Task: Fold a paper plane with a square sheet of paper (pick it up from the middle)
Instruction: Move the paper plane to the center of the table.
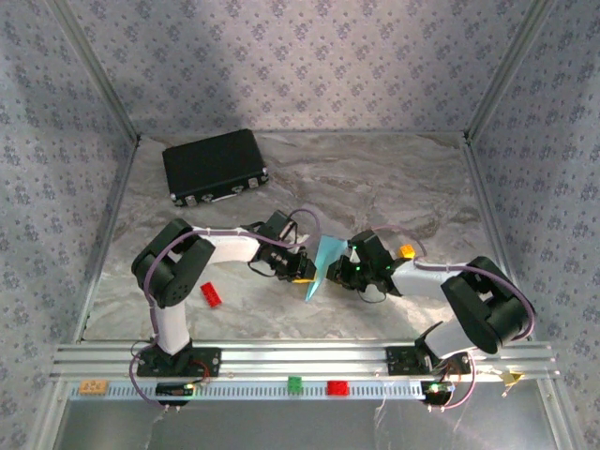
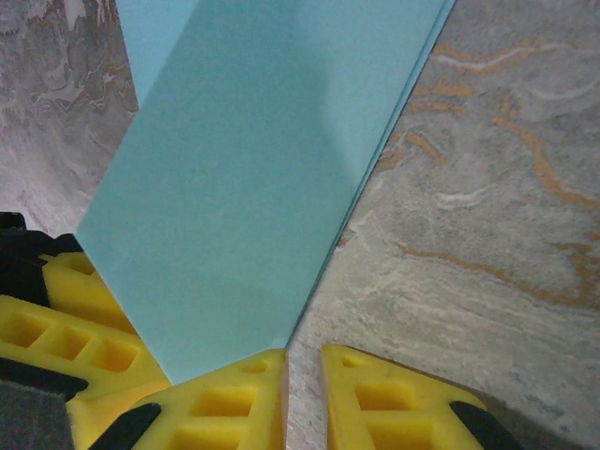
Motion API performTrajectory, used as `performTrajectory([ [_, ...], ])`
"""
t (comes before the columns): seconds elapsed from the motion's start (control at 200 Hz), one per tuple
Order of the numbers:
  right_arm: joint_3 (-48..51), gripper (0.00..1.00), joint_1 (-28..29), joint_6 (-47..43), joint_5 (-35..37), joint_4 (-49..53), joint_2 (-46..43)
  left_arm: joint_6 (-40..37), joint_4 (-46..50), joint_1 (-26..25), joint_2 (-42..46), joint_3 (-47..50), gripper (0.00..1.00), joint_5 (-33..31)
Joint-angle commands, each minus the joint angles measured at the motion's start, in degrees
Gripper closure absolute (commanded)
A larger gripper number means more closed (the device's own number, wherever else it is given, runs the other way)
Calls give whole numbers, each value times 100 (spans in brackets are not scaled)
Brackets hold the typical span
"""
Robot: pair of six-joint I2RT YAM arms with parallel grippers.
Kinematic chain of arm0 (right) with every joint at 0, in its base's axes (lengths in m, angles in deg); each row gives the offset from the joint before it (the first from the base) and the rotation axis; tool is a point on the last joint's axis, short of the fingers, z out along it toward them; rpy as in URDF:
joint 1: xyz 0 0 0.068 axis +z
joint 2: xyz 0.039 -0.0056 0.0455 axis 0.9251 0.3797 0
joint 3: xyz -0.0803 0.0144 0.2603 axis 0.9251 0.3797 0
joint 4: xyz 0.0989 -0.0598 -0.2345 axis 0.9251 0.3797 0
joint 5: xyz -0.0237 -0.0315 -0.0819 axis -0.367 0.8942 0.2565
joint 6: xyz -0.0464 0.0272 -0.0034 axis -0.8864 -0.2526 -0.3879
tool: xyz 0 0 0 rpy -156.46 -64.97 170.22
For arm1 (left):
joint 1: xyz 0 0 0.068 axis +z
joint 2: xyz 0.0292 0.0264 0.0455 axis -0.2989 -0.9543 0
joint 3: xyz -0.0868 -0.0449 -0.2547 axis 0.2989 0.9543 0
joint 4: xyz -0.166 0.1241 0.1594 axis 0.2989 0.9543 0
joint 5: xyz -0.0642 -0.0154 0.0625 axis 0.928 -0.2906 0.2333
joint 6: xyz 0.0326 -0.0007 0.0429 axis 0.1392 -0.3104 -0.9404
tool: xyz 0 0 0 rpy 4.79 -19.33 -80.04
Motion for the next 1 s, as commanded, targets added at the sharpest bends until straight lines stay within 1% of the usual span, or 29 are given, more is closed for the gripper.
performTrajectory([
  [0.0,20,82,33,32,-43,-23,60,-148,-85,-60,-130,-135,79,240],
  [0.24,46,83,32,58,-63,-87,58,-245,10,-87,-213,-222,80,284],
  [0.32,51,83,26,61,-60,-95,62,-259,27,-92,-165,-221,83,236],
  [0.46,42,83,0,59,-70,-95,42,-298,60,-105,-33,-241,94,204],
  [0.635,46,83,-16,63,65,49,-118,-339,241,-103,345,-214,98,-219],
  [0.76,13,83,-38,63,216,199,-316,-224,496,-110,819,-105,100,-1219],
  [0.904,-234,83,6,-23,614,849,-502,-193,1270,-112,1312,-165,100,-2805],
  [0.994,-339,83,37,-68,684,993,-535,-157,1657,-112,1448,-205,100,-3448],
])
